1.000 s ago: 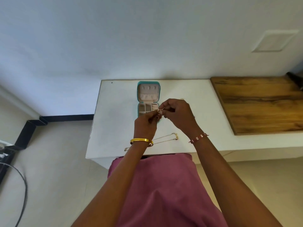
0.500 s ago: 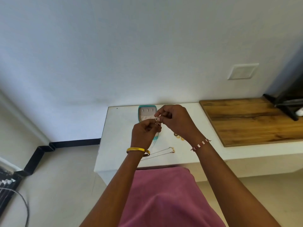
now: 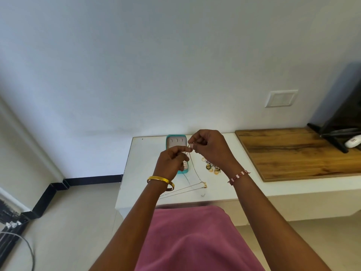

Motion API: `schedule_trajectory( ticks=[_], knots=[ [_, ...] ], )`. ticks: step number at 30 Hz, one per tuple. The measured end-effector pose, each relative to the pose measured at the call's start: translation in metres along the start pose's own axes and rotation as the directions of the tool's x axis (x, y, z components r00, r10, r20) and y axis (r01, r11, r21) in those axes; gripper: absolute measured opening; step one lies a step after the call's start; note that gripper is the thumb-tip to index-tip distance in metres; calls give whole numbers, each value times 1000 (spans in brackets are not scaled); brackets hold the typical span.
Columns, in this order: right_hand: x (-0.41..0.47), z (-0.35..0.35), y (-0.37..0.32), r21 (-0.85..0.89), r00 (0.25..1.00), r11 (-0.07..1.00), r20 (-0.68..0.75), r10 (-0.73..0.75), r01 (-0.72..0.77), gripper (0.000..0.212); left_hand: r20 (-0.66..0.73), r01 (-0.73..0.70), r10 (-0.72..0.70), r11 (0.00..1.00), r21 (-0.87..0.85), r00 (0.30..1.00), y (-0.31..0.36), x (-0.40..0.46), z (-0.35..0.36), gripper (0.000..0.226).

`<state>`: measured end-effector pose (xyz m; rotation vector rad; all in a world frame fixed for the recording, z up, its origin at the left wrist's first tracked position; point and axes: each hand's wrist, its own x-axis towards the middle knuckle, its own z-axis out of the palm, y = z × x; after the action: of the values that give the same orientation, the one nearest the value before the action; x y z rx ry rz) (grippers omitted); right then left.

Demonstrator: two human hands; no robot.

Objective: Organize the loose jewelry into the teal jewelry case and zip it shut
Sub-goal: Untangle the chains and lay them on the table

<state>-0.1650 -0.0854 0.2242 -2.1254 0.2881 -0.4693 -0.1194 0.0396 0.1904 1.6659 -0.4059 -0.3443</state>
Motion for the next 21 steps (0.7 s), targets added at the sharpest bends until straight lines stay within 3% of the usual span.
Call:
schedule_trajectory(
  ticks=[4,9,12,15,21],
  knots=[
    [-2,-6,3,233,990,963,-7,139,-133,7,54,56,-55,998,-1,997,-5,-3,-6,27],
    [-2,-15,20,656,941,690,96,325,-306,17,79,169,-172,985,42,982,-20,-5,-14,25],
    [-6,-14,33,753,917,566,121,381,-335,20,40,270,-267,950,-155,963,-25,-5,-16,29],
    [-9,-12,45,802,885,484,111,452,-349,22,32,345,-366,838,-424,930,-28,-4,-25,32],
    [-18,-2,67,807,838,417,167,519,-419,24,44,278,-331,704,-653,943,-24,3,-41,30]
  ],
)
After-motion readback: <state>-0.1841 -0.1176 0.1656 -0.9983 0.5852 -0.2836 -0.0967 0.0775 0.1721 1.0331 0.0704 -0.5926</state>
